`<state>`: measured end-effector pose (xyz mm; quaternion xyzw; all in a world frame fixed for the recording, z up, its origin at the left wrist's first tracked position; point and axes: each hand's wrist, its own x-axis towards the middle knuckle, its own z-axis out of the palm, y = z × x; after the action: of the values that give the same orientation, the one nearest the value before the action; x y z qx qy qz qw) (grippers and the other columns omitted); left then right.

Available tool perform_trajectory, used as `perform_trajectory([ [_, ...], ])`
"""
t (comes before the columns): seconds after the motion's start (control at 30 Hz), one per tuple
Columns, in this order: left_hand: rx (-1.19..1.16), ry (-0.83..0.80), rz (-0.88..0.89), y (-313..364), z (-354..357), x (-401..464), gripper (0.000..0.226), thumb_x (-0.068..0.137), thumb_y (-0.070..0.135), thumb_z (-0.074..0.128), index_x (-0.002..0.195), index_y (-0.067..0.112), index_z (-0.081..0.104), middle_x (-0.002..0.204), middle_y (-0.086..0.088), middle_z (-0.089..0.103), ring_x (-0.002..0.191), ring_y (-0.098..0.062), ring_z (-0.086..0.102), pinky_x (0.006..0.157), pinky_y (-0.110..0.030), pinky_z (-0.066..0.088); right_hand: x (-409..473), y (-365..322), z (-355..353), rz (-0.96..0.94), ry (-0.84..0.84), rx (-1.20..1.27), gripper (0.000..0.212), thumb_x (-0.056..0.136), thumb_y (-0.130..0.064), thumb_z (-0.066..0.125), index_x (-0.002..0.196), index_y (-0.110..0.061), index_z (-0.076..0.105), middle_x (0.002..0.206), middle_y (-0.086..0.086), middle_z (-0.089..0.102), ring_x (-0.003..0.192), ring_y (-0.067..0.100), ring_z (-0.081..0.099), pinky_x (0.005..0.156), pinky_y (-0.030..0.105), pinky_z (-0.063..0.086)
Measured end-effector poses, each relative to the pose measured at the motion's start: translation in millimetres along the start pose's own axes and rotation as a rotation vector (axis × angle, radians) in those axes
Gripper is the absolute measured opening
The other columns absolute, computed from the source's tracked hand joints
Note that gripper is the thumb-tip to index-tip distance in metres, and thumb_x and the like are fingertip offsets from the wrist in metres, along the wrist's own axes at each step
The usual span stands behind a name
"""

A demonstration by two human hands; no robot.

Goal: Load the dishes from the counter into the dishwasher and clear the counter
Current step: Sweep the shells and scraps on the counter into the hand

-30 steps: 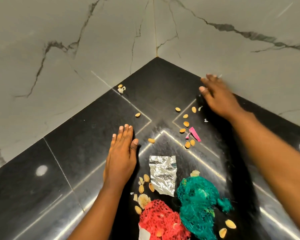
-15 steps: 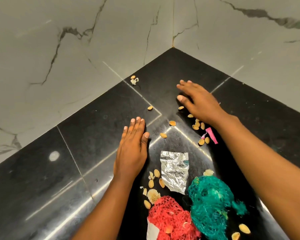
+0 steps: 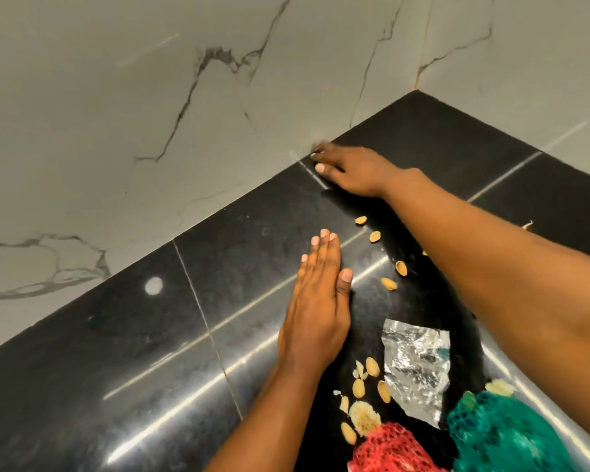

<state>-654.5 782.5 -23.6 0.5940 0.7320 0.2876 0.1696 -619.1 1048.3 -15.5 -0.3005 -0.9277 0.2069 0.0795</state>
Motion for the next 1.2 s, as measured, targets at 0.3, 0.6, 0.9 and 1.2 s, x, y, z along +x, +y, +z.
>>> perform_trajectory([
  [0.3, -0.138, 0.06, -0.037, -2, 1, -1, 0.055, 0.106, 0.037, 0.022, 0.155, 0.021, 0.005, 0.162, 0.011, -0.001, 0.145, 0.004, -0.008, 0.122, -0.03, 0.001, -185, -61, 19, -0.167, -0.105, 0.094, 0.047, 0.102, -0.042, 0.034, 0.147, -0.028, 0.04, 0.158, -0.012, 0.023, 0.145, 0.001, 0.011, 0.117, 0.018, 0.007],
  [0.6, 0.062, 0.023, -0.042, 0, 6, -2, 0.056, 0.105, 0.044, 0.016, 0.155, 0.021, 0.009, 0.162, 0.01, 0.005, 0.145, 0.005, -0.007, 0.121, -0.024, -0.002, -131, -17, -43, 0.108, 0.208, 0.128, 0.039, 0.103, -0.039, 0.041, 0.132, -0.021, 0.058, 0.132, -0.003, 0.061, 0.122, 0.015, 0.054, 0.101, 0.03, 0.041],
  [0.9, -0.015, 0.027, -0.068, 2, -1, -1, 0.053, 0.105, 0.041, 0.018, 0.155, 0.026, 0.008, 0.16, 0.017, 0.003, 0.142, 0.011, -0.006, 0.12, -0.022, 0.0, 17, -19, 18, 0.057, -0.023, -0.156, 0.053, 0.105, -0.037, 0.033, 0.15, -0.01, 0.031, 0.159, 0.008, 0.025, 0.147, 0.023, 0.017, 0.12, 0.038, 0.017],
  [1.2, -0.065, 0.032, -0.053, -4, 3, -2, 0.056, 0.104, 0.045, 0.016, 0.155, 0.024, 0.014, 0.16, 0.014, 0.009, 0.144, 0.008, -0.002, 0.12, -0.022, 0.0, -196, -75, 29, -0.043, -0.026, 0.083, 0.055, 0.1, -0.046, 0.029, 0.147, -0.02, 0.041, 0.156, -0.003, 0.032, 0.145, 0.008, 0.024, 0.12, 0.026, 0.013],
])
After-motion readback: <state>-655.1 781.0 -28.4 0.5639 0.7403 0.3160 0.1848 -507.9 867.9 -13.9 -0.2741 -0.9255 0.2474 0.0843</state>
